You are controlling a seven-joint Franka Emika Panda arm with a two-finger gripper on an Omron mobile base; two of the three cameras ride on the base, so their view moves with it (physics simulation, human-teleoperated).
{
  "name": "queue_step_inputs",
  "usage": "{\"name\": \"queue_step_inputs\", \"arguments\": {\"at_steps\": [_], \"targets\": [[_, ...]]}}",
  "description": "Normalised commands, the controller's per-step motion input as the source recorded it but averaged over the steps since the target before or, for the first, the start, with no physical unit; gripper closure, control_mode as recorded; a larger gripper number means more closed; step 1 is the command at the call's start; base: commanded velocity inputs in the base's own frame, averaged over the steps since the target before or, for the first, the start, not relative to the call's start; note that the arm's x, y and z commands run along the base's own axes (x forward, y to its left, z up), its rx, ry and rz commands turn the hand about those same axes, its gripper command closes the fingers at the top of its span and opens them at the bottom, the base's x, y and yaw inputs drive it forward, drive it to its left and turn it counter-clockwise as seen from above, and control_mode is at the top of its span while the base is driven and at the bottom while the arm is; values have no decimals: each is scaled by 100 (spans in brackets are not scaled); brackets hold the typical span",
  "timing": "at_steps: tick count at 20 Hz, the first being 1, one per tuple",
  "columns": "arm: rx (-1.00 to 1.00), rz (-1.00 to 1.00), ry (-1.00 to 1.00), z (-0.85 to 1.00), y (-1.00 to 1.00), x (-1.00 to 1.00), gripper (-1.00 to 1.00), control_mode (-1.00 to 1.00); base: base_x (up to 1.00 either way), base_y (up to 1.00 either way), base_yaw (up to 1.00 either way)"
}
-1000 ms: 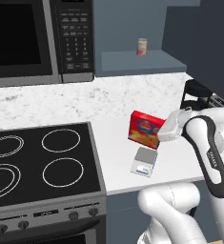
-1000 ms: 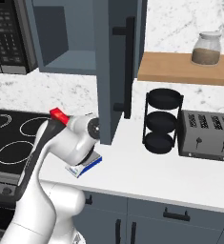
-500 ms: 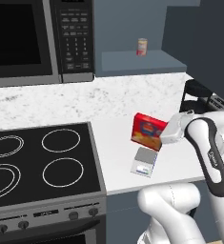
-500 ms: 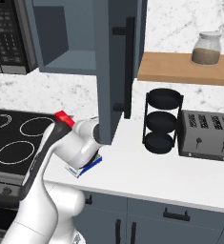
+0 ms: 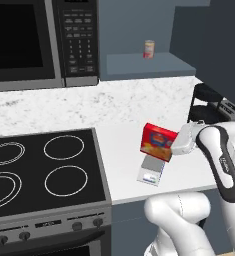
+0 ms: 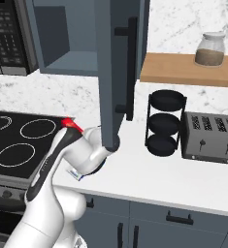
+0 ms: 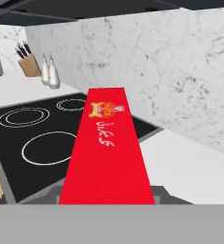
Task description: Pick the boxed food and place it on the digital scale for weighing, and close the cabinet.
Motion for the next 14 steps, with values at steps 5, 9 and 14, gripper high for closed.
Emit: {"name": "queue_step_inputs", "arguments": {"at_steps": [5, 9, 14], "targets": [[0, 1, 0, -16, -9, 16, 100, -100, 0, 0, 0], [0, 1, 0, -18, -12, 23, 100, -100, 0, 0, 0], [0, 1, 0, -25, -5, 22, 100, -100, 0, 0, 0]]}}
